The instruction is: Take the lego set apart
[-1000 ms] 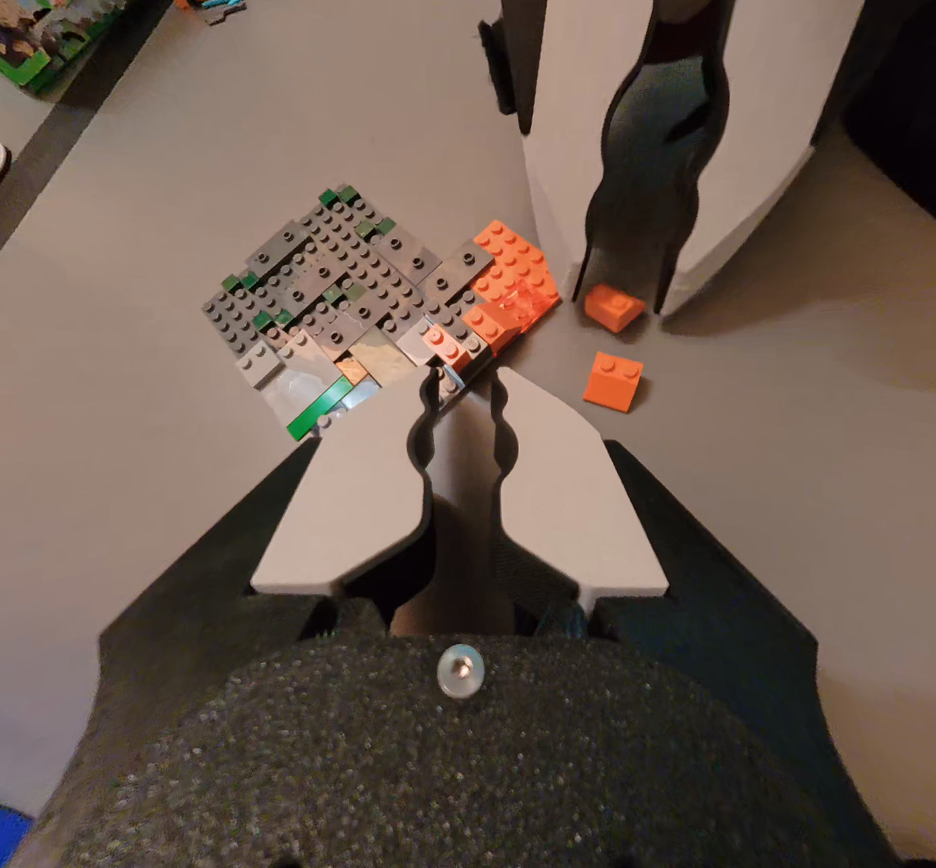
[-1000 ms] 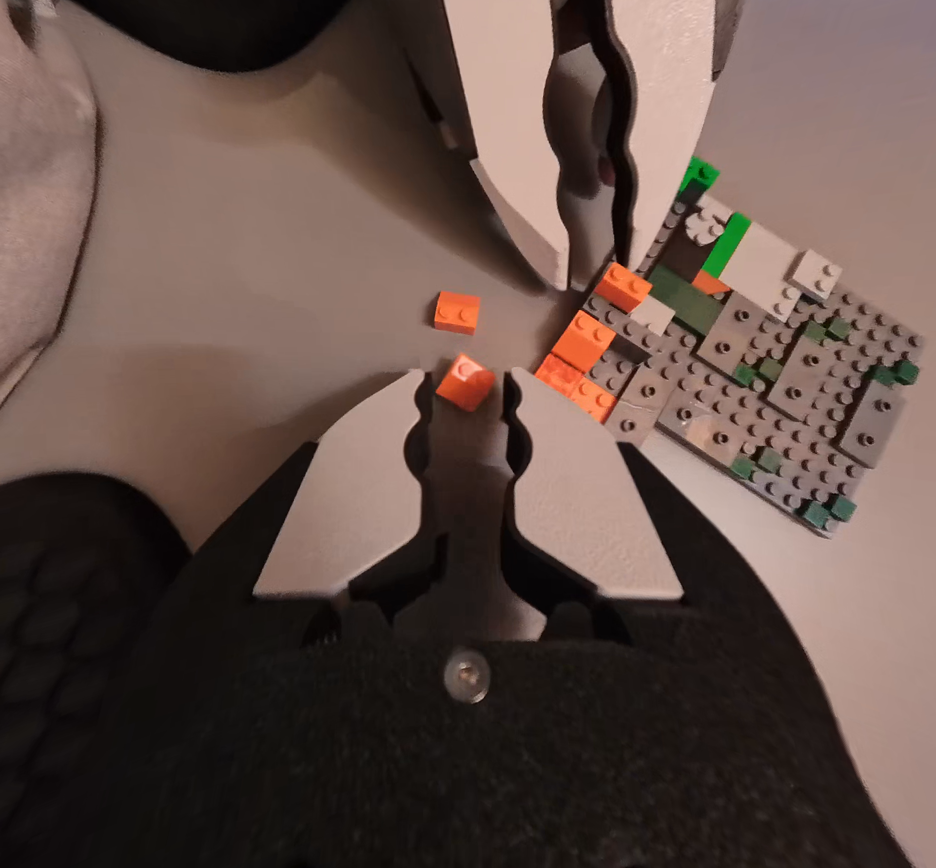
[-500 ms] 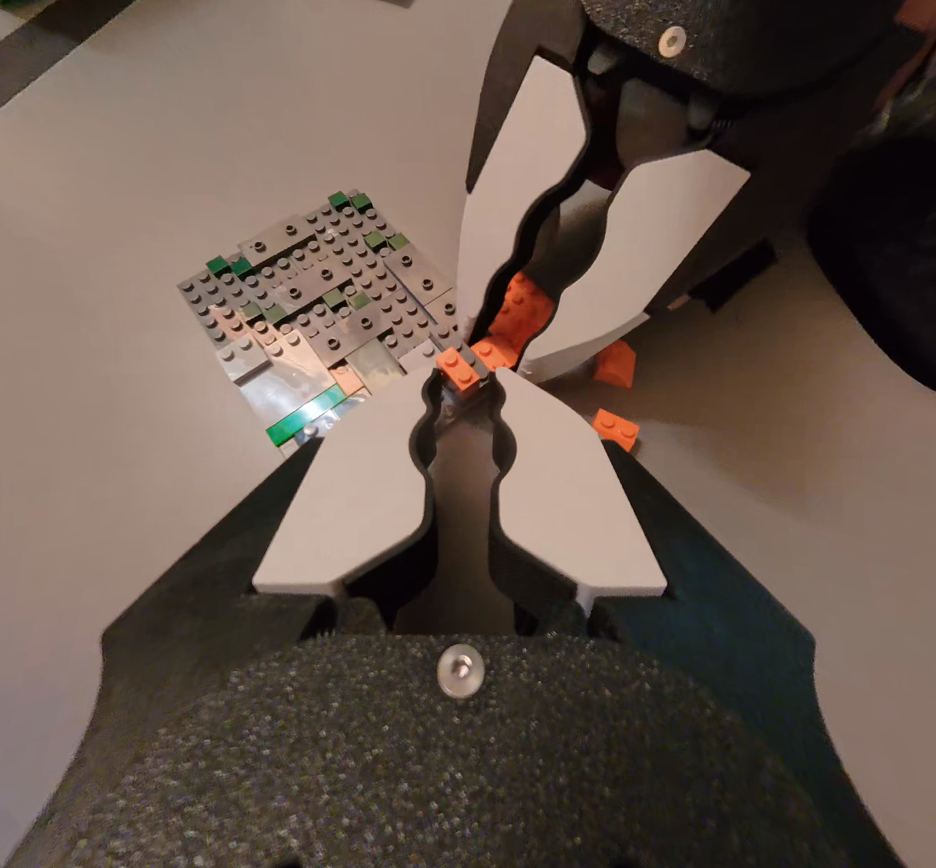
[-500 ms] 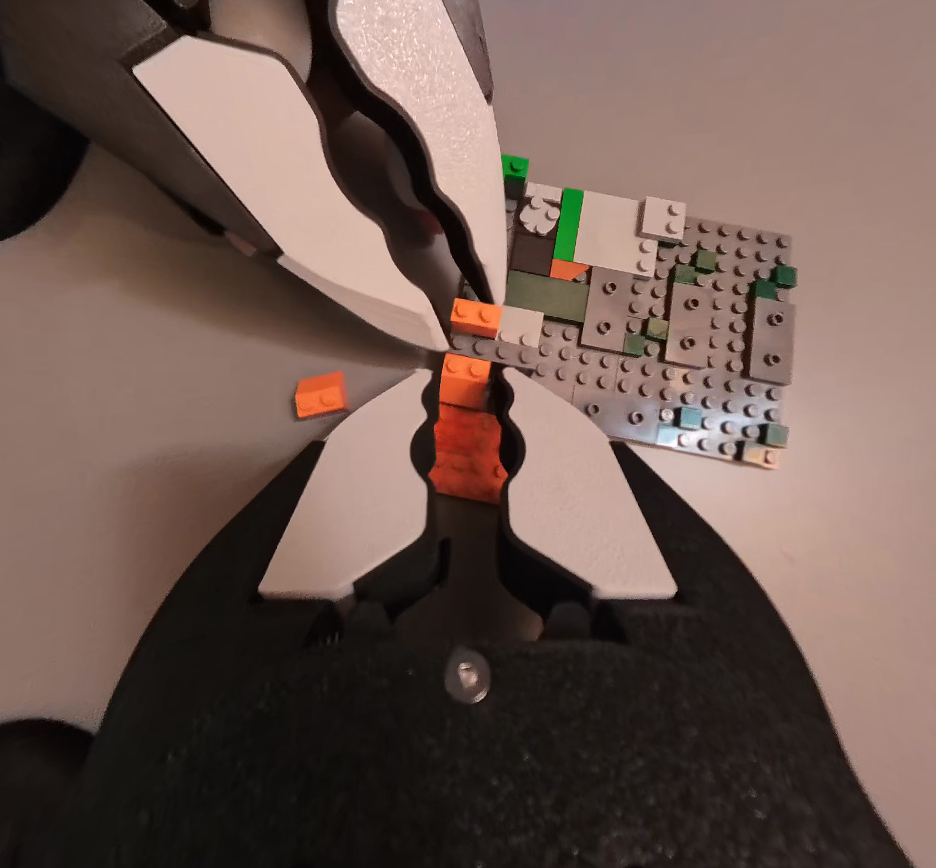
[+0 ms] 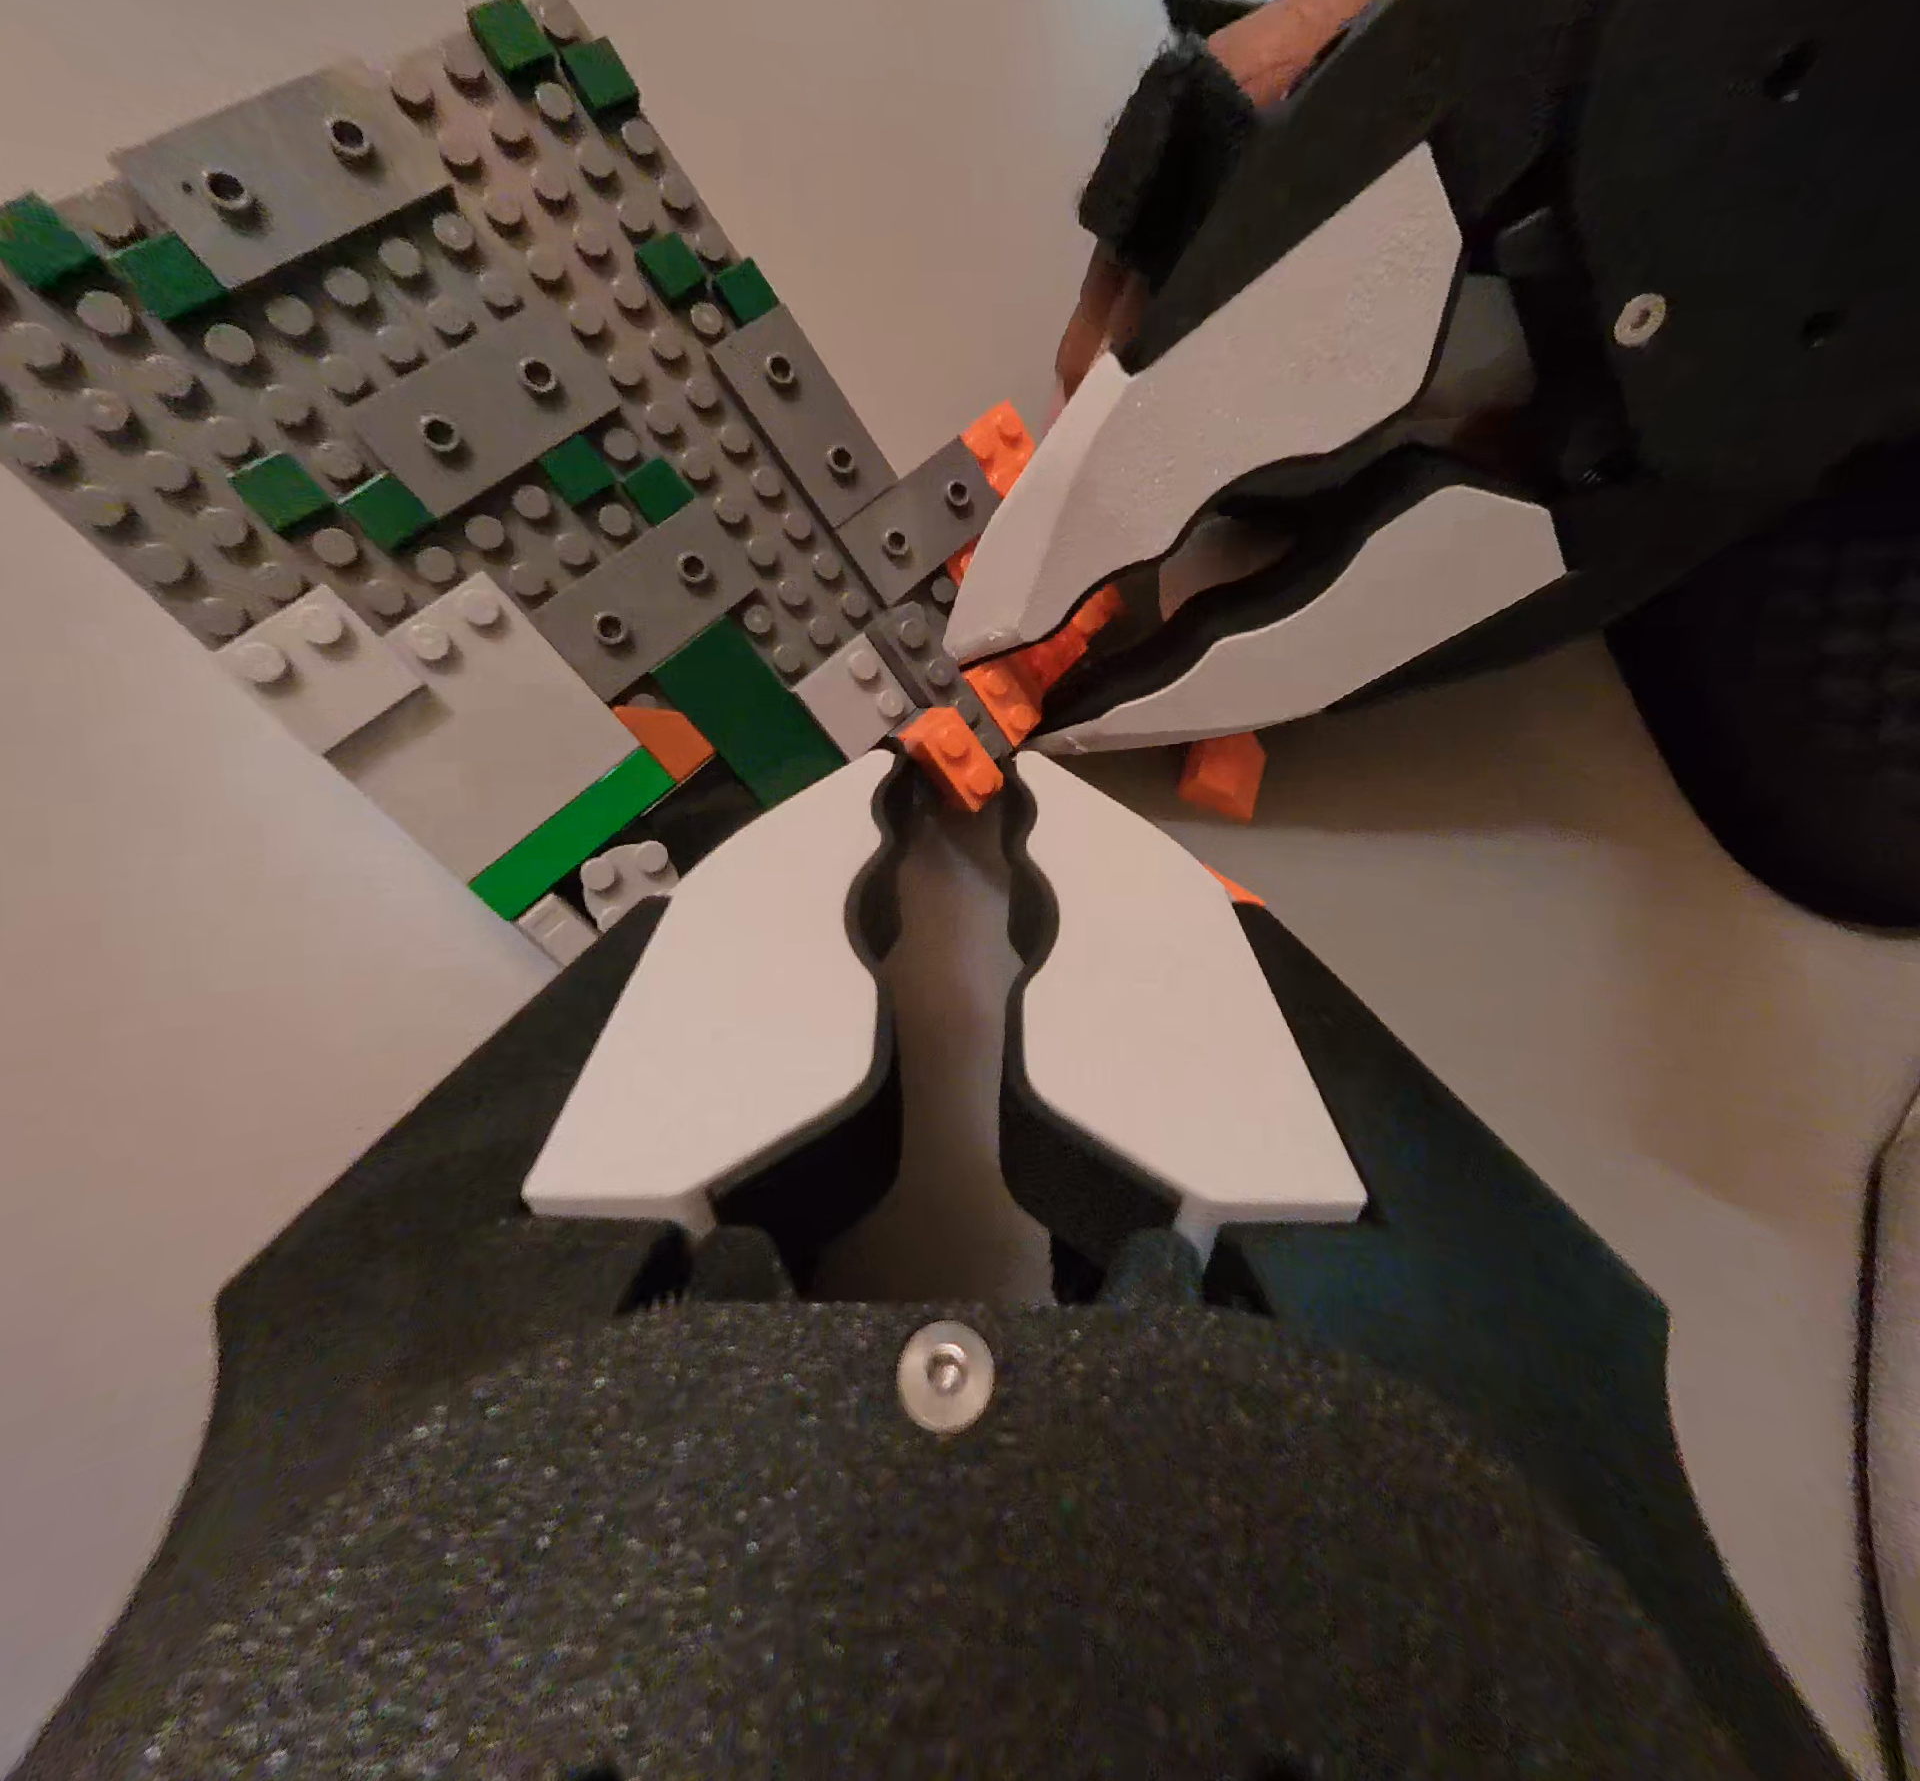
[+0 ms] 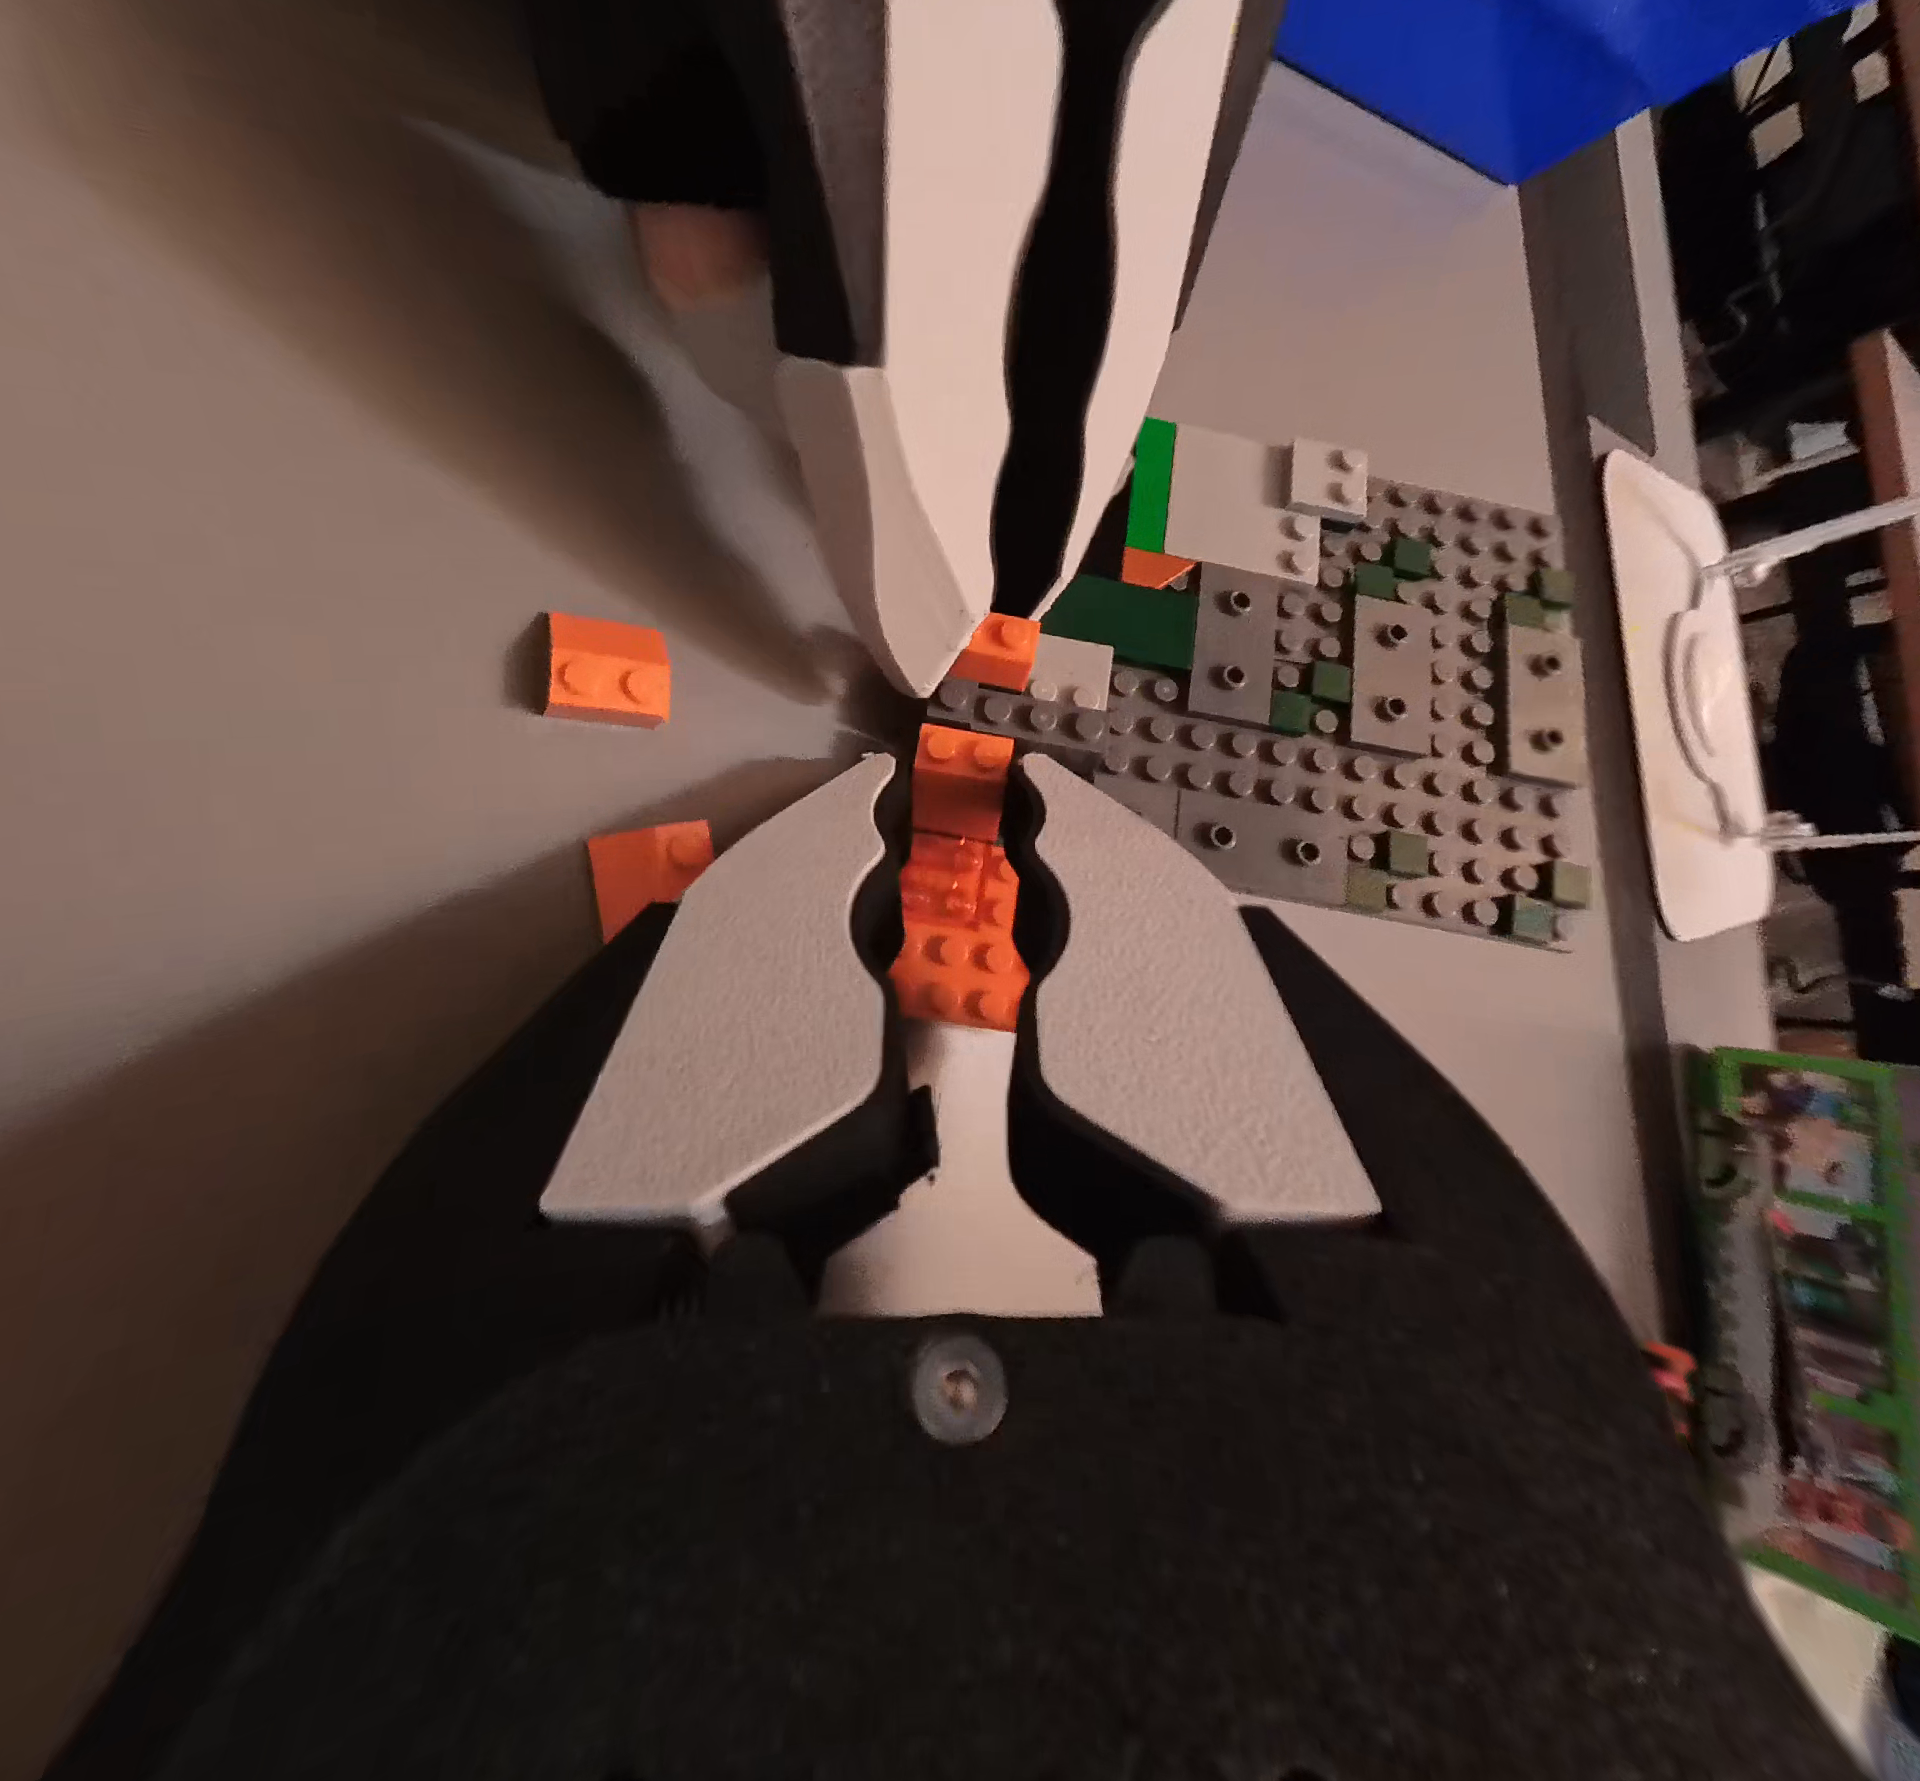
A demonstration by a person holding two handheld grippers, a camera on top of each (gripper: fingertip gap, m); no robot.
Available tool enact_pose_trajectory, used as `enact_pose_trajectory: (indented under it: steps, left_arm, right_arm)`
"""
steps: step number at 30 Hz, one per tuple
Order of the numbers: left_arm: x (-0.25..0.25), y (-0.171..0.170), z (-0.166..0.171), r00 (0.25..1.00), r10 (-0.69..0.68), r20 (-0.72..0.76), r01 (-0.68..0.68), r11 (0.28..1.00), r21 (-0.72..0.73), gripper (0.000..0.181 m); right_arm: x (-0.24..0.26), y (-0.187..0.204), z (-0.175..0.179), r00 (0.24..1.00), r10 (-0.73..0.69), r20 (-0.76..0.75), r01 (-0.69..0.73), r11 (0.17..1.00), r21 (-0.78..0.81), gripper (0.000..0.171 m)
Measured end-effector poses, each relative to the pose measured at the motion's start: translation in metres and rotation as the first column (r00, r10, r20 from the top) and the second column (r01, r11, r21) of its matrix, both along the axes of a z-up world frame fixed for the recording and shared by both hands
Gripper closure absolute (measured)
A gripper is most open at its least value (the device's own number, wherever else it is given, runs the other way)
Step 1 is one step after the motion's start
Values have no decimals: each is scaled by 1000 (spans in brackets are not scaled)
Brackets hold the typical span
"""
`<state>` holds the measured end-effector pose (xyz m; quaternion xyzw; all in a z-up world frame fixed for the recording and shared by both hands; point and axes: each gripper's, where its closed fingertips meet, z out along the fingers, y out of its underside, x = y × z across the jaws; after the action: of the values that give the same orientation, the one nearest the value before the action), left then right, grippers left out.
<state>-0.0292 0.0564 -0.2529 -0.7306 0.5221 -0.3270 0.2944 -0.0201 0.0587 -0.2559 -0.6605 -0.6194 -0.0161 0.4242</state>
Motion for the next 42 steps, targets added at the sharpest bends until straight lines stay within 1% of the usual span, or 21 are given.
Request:
enact_pose_trajectory:
  steps: [2,3,5,8,11,14,17,20,23,26,30,35,36,42]
  left_arm:
    - [-1,0,1,1000,-2,1,2,1000,-13,165]
    - [-1,-1,2,1000,-6,7,6,1000,-28,165]
    - [-5,3,2,1000,7,7,-7,1000,-23,171]
    - [-8,4,4,1000,6,7,-6,1000,-13,172]
    - [-9,3,6,1000,1,10,-1,1000,-2,172]
    - [-10,5,20,997,-20,75,18,1000,26,172]
    - [-12,5,23,996,-27,80,25,999,25,172]
    - [-11,1,15,998,-45,53,44,998,34,172]
    - [-7,0,8,998,-56,7,56,995,77,172]
    - [-3,-5,3,997,-80,-21,81,994,78,170]
    - [-7,1,-7,995,-34,-94,43,994,98,172]
    - [-7,0,-6,995,-20,-94,26,998,61,173]
    - [-8,0,-6,995,-21,-97,27,998,55,173]
    - [-7,-4,-7,993,-38,-108,45,997,58,173]
  right_arm:
    - [-1,-1,1,1000,5,-7,-5,1000,-12,154]
    - [0,-2,1,999,0,-41,-2,999,-48,155]
    - [4,0,0,992,-28,-122,12,991,-130,155]
    - [6,-3,1,967,-73,-245,3,961,-276,155]
    - [4,-4,3,953,-91,-288,-11,942,-335,155]
    - [3,-8,2,940,-117,-321,-26,913,-407,155]
    - [4,-6,-4,951,-129,-282,3,913,-408,155]
    - [2,-8,-5,959,-113,-261,3,921,-388,155]
    - [-1,-11,-5,967,-88,-239,-5,932,-363,155]
    - [-1,-10,-5,974,-70,-217,-5,944,-330,155]
    - [0,-8,-4,986,-20,-164,-15,978,-208,155]
    - [1,-7,-3,995,55,-87,-61,996,-61,155]
    - [1,-7,-3,995,63,-81,-68,996,-53,155]
    - [0,-12,-4,974,27,-223,-82,967,-243,155]
